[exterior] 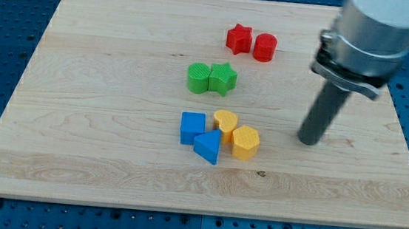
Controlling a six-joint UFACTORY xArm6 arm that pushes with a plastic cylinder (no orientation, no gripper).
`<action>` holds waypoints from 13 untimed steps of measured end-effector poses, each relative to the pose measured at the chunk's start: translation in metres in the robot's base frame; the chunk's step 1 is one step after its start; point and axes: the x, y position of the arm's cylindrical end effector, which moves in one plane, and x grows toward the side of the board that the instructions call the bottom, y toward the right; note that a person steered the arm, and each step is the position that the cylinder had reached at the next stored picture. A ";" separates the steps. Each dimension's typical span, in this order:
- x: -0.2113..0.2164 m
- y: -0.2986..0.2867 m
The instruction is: Place yellow heart towards the bottom right side of the yellow hexagon
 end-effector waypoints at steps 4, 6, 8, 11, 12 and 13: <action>-0.030 -0.164; 0.004 -0.099; -0.002 -0.112; 0.035 -0.129; 0.052 -0.116; 0.051 -0.092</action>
